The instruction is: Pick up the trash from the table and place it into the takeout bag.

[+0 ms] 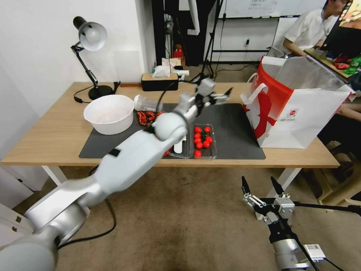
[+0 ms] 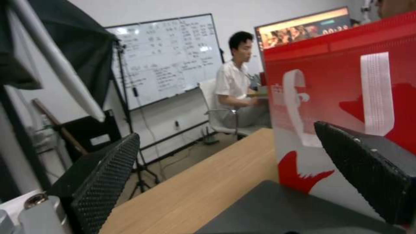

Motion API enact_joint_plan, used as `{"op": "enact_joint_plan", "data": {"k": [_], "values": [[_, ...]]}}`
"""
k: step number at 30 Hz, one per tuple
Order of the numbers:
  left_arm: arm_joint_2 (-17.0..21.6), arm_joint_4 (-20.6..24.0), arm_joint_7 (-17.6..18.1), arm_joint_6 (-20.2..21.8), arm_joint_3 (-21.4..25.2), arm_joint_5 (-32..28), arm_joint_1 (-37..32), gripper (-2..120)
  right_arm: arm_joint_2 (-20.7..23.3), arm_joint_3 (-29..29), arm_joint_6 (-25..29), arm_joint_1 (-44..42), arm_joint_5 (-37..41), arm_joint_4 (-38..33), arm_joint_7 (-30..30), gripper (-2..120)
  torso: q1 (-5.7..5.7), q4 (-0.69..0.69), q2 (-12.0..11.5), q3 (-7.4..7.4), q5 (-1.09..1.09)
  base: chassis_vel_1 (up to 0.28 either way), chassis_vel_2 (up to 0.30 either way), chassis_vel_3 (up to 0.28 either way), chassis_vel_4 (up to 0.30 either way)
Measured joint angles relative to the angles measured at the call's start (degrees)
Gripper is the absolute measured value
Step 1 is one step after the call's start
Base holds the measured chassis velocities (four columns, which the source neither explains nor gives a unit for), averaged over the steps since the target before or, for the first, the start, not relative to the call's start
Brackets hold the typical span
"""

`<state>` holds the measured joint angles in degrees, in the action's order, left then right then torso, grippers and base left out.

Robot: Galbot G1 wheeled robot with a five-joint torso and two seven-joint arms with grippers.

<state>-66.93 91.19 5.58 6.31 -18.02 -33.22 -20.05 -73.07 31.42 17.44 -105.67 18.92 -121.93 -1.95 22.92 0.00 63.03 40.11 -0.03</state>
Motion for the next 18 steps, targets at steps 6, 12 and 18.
{"op": "enact_joint_plan", "data": {"k": [6, 12, 18], "values": [[7.91, 13.02, -1.63, 0.64, 10.83, 6.51, -15.15, 100, -0.07, 0.2, 0.29, -1.86, -0.08, -1.59, 0.23, 100, -0.01, 0.01, 0.0, -0.01, 0.01, 0.0, 0.0, 0.0, 0.0], [11.69, 19.22, -2.49, 0.35, 18.93, 7.59, -24.82, 100, 0.25, 0.18, 0.71, -2.73, -0.36, -2.57, 0.4, 100, -0.02, 0.0, 0.0, -0.01, 0.01, 0.0, 0.0, 0.0, 0.0], [13.35, 23.62, -2.99, -2.14, 29.48, 10.84, -40.08, 100, 1.55, -0.95, 0.7, -1.76, -0.54, -2.1, 0.3, 100, -0.02, -0.01, 0.0, -0.01, 0.03, 0.0, 0.0, 0.0, 0.0]]}}
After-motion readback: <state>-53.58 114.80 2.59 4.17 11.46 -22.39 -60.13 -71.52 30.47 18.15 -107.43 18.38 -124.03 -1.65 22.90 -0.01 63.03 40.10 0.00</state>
